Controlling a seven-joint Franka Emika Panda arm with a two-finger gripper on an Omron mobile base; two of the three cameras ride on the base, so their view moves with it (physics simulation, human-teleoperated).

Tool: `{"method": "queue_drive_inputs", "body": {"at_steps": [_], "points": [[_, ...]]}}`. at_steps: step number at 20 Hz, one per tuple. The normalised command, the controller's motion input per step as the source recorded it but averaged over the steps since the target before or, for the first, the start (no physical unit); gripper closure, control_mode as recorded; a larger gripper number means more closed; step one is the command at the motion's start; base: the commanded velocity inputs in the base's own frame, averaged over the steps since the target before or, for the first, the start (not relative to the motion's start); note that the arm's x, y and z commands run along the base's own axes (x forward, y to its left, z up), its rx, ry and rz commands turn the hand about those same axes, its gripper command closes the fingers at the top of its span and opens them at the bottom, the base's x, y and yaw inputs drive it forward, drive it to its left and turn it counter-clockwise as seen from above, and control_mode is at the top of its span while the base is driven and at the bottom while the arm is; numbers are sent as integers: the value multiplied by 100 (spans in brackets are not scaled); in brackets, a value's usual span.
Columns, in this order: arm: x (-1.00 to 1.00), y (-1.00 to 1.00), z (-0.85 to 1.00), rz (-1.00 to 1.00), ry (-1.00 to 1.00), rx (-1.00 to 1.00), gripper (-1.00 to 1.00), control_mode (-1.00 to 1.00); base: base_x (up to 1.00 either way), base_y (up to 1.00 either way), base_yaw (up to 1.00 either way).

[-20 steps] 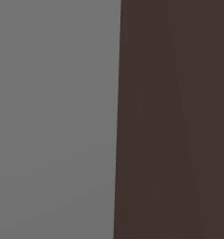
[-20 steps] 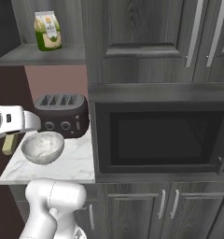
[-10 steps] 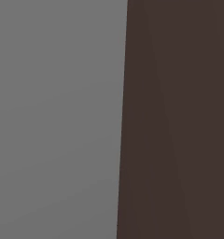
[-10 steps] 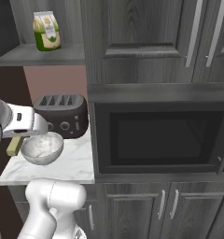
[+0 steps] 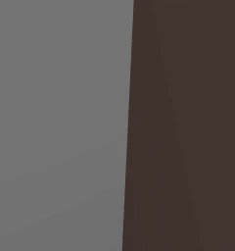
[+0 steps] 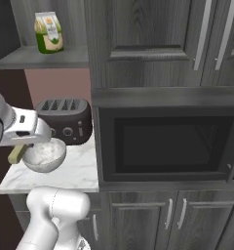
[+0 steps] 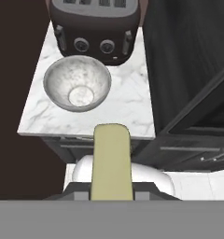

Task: Pick the egg and butter from the fridge and place them by the bowl for mixing.

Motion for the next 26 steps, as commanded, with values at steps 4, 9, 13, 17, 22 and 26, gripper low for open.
{"method": "queue_drive_inputs", "body": {"at_steps": [4, 9, 13, 17, 22, 26], "points": [[10, 2, -19, -17, 0, -5, 100, -100, 0, 0, 0], [9, 0, -14, -14, 0, 0, 100, -100, 0, 0, 0], [15, 0, -18, -4, 0, 0, 100, -100, 0, 0, 0], [2, 0, -39, 0, 0, 0, 100, -100, 0, 0, 0], [7, 0, -37, 0, 0, 0, 100, -100, 0, 0, 0], [37, 0, -28, 0, 1, 0, 100, -100, 0, 0, 0]]}}
